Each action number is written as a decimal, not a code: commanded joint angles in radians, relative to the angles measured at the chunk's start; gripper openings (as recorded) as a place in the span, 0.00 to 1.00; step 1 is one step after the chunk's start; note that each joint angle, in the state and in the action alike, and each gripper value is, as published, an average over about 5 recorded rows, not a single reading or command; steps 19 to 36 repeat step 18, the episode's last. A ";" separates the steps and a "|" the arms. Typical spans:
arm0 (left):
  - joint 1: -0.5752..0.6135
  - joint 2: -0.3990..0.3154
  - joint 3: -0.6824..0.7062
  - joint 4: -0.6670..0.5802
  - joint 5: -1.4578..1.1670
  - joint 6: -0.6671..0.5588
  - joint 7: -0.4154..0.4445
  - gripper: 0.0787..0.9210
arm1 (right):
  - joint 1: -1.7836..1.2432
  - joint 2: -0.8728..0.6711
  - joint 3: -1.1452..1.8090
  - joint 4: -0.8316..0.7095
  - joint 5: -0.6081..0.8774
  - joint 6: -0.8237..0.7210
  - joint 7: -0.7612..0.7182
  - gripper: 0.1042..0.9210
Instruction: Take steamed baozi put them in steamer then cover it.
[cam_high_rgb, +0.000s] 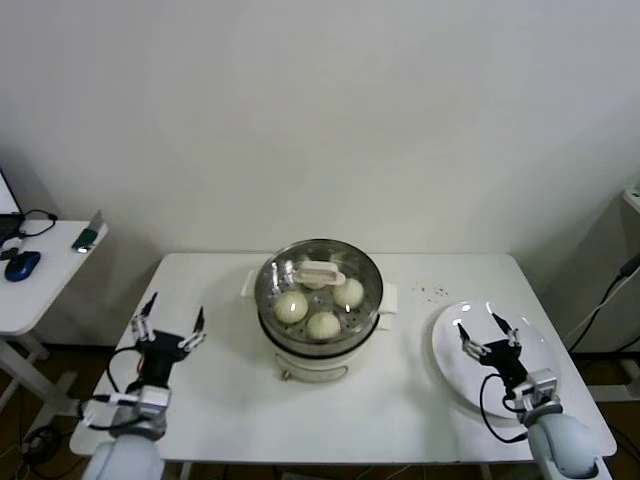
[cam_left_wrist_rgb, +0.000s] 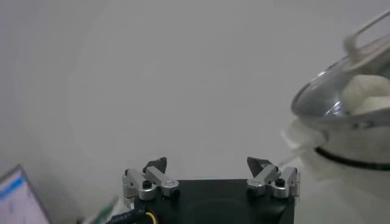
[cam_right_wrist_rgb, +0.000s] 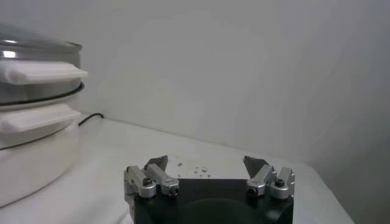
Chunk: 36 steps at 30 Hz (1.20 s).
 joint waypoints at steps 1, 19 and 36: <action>0.096 -0.107 -0.160 0.130 -0.293 -0.254 -0.005 0.88 | -0.023 0.014 0.001 0.035 0.024 0.014 -0.020 0.88; 0.078 -0.088 -0.147 0.143 -0.267 -0.255 0.011 0.88 | -0.037 0.041 0.000 0.051 -0.001 0.025 -0.019 0.88; 0.078 -0.088 -0.147 0.143 -0.267 -0.255 0.011 0.88 | -0.037 0.041 0.000 0.051 -0.001 0.025 -0.019 0.88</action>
